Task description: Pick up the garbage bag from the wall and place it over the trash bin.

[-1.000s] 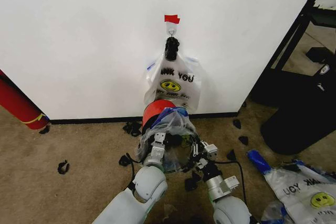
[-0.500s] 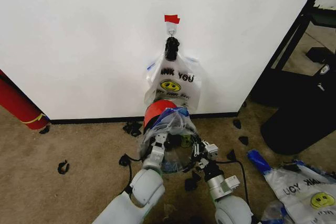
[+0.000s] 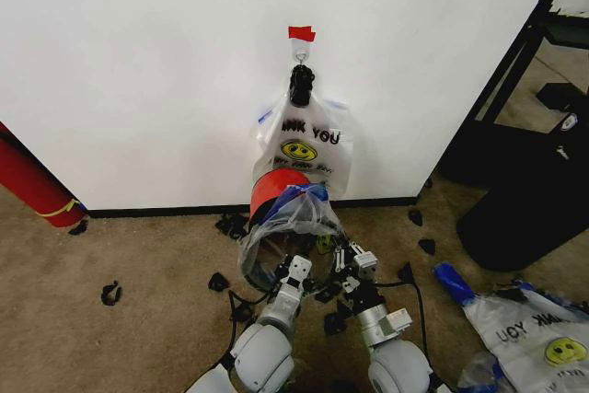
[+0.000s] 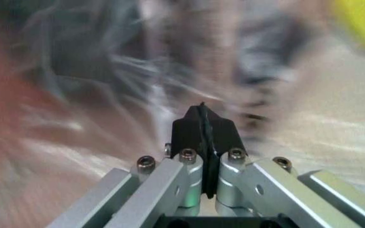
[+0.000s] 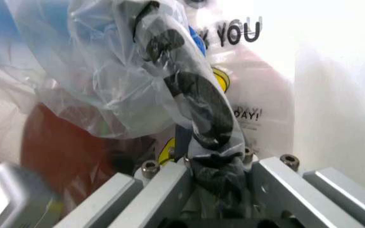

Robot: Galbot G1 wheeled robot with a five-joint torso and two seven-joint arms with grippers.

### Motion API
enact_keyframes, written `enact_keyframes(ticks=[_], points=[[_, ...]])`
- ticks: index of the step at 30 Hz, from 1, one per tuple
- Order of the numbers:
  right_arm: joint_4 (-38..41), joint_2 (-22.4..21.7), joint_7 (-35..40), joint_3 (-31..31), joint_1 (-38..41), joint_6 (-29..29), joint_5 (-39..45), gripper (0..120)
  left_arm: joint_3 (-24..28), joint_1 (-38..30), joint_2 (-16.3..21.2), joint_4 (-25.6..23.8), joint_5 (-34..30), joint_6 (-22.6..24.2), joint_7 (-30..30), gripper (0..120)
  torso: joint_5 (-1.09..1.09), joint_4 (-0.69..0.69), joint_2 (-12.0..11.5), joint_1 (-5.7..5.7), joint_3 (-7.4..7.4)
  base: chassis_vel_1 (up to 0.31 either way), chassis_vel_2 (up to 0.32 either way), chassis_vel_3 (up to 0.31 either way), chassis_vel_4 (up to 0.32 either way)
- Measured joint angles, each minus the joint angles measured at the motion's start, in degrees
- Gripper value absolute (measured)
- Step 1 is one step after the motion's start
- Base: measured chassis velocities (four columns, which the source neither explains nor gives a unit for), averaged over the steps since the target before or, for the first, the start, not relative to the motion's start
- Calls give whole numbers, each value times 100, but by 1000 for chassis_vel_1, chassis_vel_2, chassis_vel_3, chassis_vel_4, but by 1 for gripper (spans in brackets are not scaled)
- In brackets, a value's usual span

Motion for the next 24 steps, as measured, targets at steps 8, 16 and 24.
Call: enact_keyframes(ticks=[8, 16, 24], points=[[76, -31, 1, -8, -59, -39, 35, 0, -201, -227, -59, 315, 532, -122, -84, 0, 0, 0, 0, 0, 0, 0, 0, 0, 0], [120, -35, 5, -21, -84, -73, 59, 0, -300, -341, -104, 467, 958, -265, -91, 0, 0, 0, 0, 0, 0, 0, 0, 0, 0], [-205, 134, 6, 9, 83, -33, 51, 0, -143, -145, -23, -37, 261, -480, 306, 0, 0, -1, 0, 0, 0, 0, 0, 0, 0]])
